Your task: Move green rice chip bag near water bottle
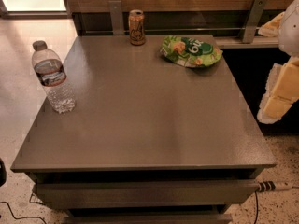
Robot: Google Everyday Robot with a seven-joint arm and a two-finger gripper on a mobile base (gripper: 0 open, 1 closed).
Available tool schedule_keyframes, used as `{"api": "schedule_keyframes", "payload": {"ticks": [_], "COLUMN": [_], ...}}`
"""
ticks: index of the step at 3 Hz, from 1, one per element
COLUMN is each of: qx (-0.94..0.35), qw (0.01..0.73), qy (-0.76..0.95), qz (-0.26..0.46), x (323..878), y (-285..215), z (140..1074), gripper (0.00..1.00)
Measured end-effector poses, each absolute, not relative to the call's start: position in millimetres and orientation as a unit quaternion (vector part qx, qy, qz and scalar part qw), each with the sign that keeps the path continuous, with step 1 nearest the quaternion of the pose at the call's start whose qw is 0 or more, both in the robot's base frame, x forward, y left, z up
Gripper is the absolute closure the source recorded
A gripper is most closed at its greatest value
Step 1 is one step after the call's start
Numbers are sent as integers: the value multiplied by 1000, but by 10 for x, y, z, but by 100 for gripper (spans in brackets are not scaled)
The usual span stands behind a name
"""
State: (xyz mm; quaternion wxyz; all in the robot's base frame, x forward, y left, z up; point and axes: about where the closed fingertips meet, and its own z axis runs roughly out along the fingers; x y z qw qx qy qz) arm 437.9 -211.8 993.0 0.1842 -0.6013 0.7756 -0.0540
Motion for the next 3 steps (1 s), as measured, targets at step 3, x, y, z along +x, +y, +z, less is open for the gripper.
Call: {"api": "schedule_keyframes", "payload": {"ticks": [3], "qx": [-597], "qw": [217], "qy": [770], "qz": [-68], "x": [4882], "y": [-2134], "z": [10029], "gripper": [0]}}
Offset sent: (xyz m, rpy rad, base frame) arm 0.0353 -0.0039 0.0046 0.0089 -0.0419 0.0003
